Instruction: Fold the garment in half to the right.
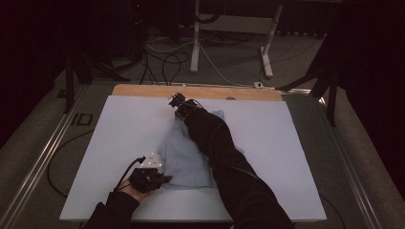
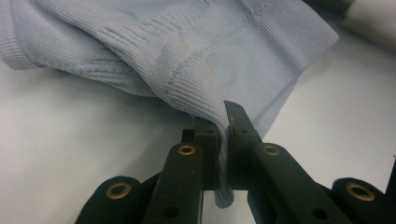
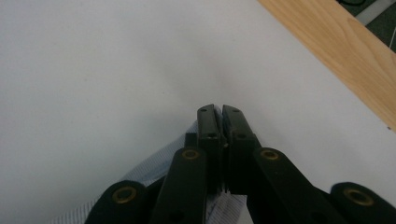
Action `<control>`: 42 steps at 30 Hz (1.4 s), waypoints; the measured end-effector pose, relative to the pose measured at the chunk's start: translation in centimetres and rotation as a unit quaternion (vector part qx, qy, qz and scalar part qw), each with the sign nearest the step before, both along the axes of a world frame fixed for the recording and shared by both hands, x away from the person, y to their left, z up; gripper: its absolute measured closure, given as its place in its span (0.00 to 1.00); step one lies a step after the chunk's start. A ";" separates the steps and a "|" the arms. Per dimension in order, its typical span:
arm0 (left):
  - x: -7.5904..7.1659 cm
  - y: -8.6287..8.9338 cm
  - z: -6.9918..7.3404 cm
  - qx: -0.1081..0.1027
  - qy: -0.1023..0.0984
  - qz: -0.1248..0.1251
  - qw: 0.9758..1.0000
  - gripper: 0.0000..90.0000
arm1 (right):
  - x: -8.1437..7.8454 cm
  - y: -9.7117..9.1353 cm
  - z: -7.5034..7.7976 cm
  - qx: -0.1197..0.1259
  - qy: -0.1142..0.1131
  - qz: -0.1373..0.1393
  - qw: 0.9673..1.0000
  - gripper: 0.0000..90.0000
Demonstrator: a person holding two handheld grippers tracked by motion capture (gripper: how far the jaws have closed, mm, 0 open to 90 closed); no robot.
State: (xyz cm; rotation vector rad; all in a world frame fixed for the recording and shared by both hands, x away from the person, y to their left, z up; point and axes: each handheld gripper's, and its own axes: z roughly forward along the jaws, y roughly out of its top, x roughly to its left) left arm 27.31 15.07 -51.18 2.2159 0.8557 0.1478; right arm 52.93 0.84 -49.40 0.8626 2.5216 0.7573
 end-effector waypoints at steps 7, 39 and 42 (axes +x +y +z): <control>-0.2 -0.5 0.7 0.001 -0.011 -0.009 1.000 0.96 | -0.2 -0.4 1.2 0.012 -0.011 0.004 1.000 0.98; 0.2 -3.7 4.7 0.006 -0.037 -0.043 0.998 0.96 | -1.7 -5.2 5.7 0.049 -0.046 -0.007 0.998 0.97; 0.3 -4.3 5.2 0.007 -0.040 -0.051 0.998 0.96 | -1.7 -6.3 6.0 0.053 -0.048 -0.012 0.997 0.97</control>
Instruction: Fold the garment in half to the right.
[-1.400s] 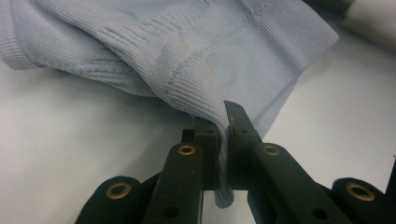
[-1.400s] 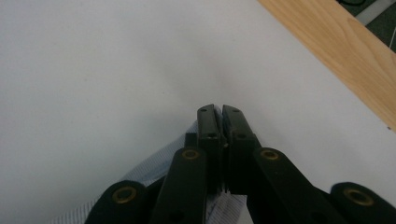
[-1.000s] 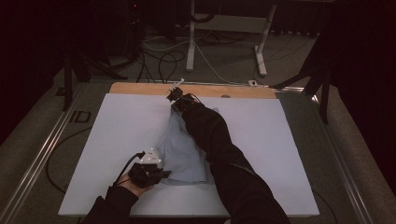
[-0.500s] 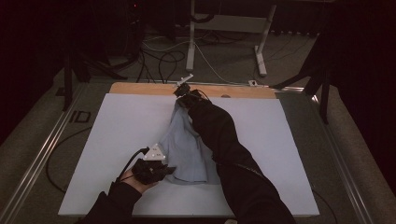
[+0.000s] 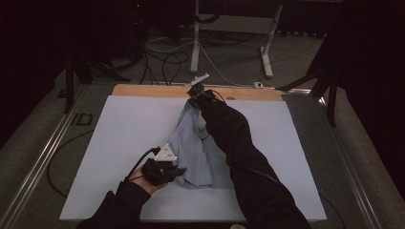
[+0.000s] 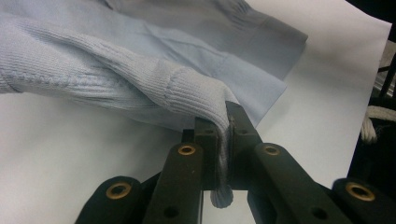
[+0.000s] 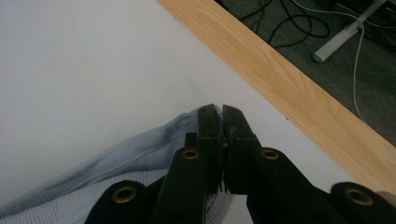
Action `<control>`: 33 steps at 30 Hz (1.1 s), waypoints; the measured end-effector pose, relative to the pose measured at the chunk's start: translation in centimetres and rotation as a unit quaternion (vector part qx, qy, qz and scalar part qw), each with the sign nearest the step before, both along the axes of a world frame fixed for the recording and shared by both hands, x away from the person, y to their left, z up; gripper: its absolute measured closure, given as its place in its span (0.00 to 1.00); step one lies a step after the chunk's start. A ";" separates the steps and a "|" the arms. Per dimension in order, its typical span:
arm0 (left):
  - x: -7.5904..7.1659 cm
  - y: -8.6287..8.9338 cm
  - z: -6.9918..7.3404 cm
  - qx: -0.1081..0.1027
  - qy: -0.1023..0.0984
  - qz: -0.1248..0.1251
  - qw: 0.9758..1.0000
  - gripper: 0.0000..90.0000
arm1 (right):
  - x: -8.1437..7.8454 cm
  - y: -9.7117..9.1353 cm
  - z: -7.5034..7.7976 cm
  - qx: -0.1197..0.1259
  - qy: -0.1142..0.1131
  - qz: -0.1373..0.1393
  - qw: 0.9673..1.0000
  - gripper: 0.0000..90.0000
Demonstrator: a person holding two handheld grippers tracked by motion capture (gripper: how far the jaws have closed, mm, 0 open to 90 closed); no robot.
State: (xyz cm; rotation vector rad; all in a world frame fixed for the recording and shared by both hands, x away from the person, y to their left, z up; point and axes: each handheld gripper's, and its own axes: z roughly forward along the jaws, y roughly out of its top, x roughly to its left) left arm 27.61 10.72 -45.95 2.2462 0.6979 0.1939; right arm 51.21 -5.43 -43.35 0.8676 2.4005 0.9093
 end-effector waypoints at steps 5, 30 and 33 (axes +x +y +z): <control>0.2 -0.6 0.3 0.000 0.000 -0.007 1.000 0.96 | -0.1 -1.0 0.2 0.006 -0.004 -0.002 1.000 0.97; 0.4 -5.3 0.7 0.011 -0.008 -0.053 0.998 0.96 | -0.4 -7.5 0.5 0.042 -0.003 -0.032 0.999 0.97; 0.5 -5.9 0.6 0.016 -0.009 -0.059 0.998 0.96 | -0.3 -8.2 0.2 0.048 0.001 -0.036 0.998 0.97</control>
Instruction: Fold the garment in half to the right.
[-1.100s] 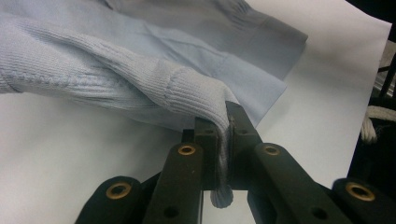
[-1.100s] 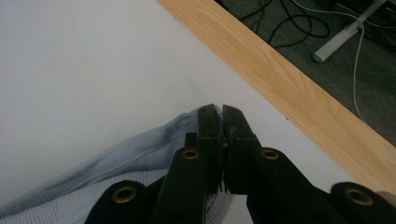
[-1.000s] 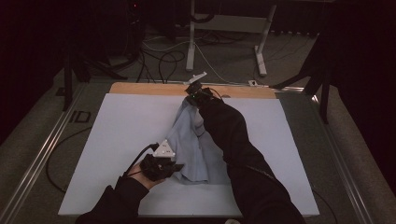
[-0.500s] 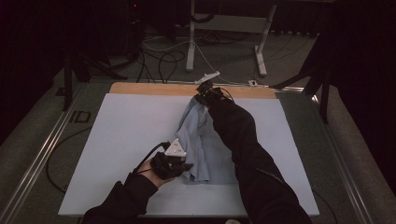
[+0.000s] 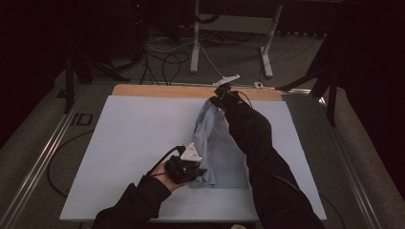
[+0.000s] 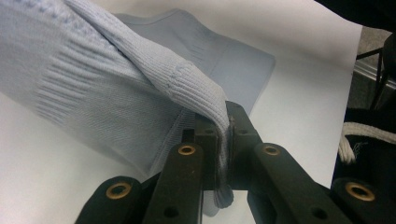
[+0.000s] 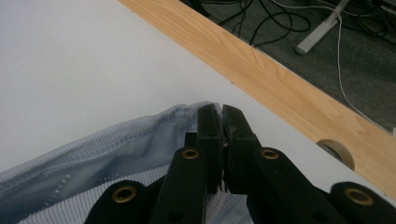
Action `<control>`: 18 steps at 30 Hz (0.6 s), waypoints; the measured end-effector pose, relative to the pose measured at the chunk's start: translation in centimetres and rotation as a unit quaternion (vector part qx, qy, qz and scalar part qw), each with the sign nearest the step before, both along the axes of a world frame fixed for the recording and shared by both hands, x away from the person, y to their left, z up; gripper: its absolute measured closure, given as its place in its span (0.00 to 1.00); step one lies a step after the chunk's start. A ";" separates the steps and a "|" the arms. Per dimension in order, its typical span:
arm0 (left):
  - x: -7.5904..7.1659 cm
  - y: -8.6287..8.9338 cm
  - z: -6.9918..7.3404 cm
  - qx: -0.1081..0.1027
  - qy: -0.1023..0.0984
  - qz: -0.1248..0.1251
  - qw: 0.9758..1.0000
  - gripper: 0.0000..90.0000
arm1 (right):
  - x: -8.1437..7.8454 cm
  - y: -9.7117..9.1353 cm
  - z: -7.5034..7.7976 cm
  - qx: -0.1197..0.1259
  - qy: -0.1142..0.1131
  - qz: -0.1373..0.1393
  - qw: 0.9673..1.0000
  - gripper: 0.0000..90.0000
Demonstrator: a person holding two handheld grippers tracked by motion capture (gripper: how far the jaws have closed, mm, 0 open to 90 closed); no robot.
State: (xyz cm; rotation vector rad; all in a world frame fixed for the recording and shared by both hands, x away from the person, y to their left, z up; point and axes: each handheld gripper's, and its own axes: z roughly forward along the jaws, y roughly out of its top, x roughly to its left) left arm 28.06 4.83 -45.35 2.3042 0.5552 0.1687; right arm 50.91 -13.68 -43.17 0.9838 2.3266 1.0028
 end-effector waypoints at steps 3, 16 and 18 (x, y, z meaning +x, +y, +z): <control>0.2 -0.7 -0.2 -0.002 0.001 -0.001 1.000 0.96 | 0.1 -0.7 -0.3 0.003 0.002 -0.002 1.000 0.97; 1.0 -4.4 -1.6 0.019 0.010 -0.022 1.000 0.96 | 0.8 -2.0 -2.0 0.020 0.024 -0.003 0.999 0.97; 1.1 -4.9 -1.9 0.020 0.010 -0.024 0.999 0.96 | 1.0 -2.2 -2.3 0.023 0.026 -0.001 0.999 0.97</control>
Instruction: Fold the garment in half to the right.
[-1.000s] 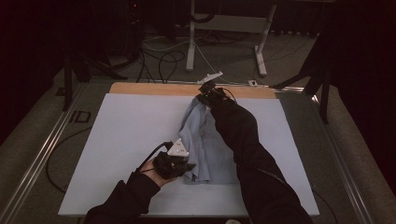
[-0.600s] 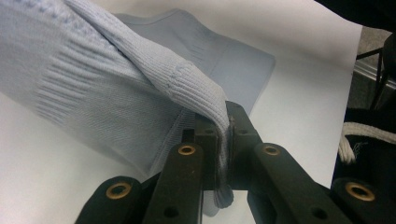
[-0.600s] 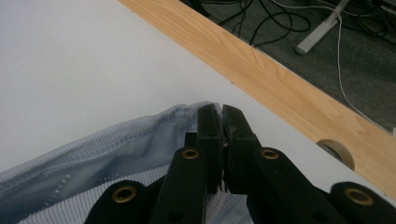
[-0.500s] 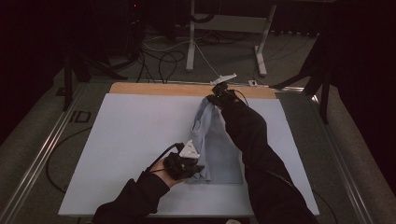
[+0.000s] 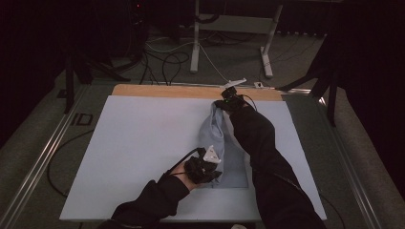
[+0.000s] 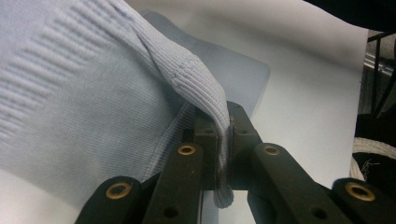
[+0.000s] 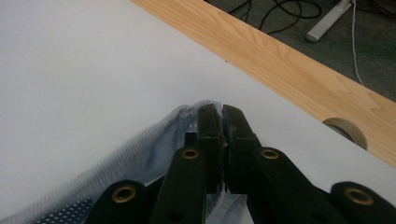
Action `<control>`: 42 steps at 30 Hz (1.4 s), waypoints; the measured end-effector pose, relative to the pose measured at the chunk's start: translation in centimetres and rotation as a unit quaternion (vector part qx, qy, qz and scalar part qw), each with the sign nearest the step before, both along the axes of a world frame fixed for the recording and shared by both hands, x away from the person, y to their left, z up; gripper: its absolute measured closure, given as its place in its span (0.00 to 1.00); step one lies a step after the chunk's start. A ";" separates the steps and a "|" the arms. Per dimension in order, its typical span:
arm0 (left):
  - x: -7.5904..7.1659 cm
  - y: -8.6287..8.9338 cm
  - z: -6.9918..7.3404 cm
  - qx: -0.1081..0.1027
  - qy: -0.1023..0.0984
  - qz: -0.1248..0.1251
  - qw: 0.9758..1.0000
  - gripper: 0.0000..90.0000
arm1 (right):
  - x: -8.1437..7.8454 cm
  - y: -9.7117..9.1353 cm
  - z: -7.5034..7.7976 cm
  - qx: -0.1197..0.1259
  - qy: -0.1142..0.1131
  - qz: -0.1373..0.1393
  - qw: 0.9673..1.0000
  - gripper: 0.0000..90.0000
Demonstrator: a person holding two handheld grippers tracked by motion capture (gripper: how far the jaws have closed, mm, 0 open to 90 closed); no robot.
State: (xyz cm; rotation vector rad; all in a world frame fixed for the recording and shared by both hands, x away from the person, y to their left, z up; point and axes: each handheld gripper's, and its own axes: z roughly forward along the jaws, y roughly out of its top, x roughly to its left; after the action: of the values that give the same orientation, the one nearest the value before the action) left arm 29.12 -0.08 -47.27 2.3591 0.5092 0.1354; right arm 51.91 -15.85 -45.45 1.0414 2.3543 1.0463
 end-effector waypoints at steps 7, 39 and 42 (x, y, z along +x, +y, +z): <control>0.3 -1.6 -1.5 0.010 0.002 0.000 1.000 0.96 | 0.8 -0.1 -1.1 0.013 0.010 0.009 1.000 0.97; 1.8 -5.7 -3.5 0.027 0.023 0.016 0.999 0.95 | 2.1 -2.2 -2.5 0.021 0.035 -0.023 0.999 0.37; 1.8 -5.8 -3.5 0.023 0.027 0.013 0.999 0.94 | 1.8 -2.8 -2.0 0.022 0.031 -0.029 0.999 0.25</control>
State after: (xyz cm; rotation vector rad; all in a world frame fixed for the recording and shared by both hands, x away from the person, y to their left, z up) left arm 30.90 -5.88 -50.80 2.4063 0.5685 0.0949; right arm 53.73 -18.70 -47.44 1.1663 2.3448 1.0647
